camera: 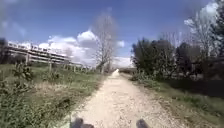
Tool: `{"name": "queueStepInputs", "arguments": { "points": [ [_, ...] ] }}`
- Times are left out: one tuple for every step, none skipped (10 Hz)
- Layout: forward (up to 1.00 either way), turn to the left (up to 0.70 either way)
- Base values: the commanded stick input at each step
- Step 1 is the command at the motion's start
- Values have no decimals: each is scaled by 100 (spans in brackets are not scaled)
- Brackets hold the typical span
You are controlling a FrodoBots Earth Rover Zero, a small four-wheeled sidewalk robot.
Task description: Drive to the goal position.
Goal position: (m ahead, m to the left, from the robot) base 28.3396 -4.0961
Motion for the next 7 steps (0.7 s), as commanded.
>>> {"name": "queueStepInputs", "arguments": {
  "points": [
    [70,-6],
    [70,-35],
    [70,-30],
    [70,-1],
    [70,0],
    [70,0],
    [70,0]
  ]
}}
